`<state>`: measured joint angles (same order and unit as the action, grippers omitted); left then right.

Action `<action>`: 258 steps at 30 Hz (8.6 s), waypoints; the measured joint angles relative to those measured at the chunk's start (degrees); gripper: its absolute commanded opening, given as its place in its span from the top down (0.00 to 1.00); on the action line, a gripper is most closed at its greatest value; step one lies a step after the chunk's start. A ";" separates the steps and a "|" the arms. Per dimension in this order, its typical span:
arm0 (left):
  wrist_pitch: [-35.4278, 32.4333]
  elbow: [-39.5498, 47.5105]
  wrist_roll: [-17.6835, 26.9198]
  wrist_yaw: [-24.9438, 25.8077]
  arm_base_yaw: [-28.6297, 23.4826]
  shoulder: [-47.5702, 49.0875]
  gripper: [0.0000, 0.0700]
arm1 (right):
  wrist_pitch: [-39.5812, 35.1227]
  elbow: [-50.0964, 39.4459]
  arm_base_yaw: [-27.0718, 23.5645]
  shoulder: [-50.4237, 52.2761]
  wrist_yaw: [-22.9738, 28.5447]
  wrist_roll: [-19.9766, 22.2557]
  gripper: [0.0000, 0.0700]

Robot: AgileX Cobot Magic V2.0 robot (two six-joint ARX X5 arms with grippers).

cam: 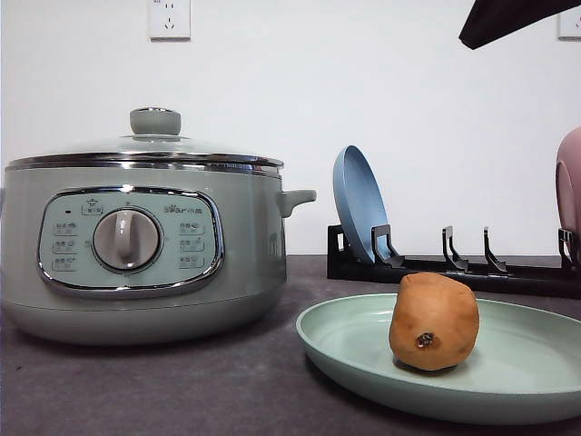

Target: Transfer potato from steamer to green plate

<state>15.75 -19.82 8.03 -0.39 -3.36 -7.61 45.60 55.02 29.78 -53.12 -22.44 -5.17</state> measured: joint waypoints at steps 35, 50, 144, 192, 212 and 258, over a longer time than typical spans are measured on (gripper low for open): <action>-1.48 16.58 0.00 -1.44 0.00 7.36 1.00 | -0.01 0.00 0.00 0.00 0.00 0.00 1.00; -1.49 16.58 0.00 -1.44 0.00 7.36 1.00 | 0.00 0.00 -0.07 0.05 0.02 0.21 1.00; -1.53 16.58 0.00 -1.44 0.00 7.35 1.00 | -36.28 -54.10 -30.64 52.77 16.47 0.22 1.00; -1.53 16.58 0.00 -1.44 0.00 7.35 1.00 | -36.28 -54.10 -30.64 52.76 16.46 0.22 1.00; -1.53 16.58 0.00 -1.44 0.00 7.36 1.00 | -36.28 -54.10 -30.64 52.76 16.48 0.22 1.00; -1.53 16.58 0.00 -1.44 0.00 7.35 1.00 | -36.29 -54.10 -30.64 52.78 16.47 0.22 1.00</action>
<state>14.22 -3.25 8.03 -1.83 -3.36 -0.26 9.31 0.93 -0.86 -0.34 -5.96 -4.95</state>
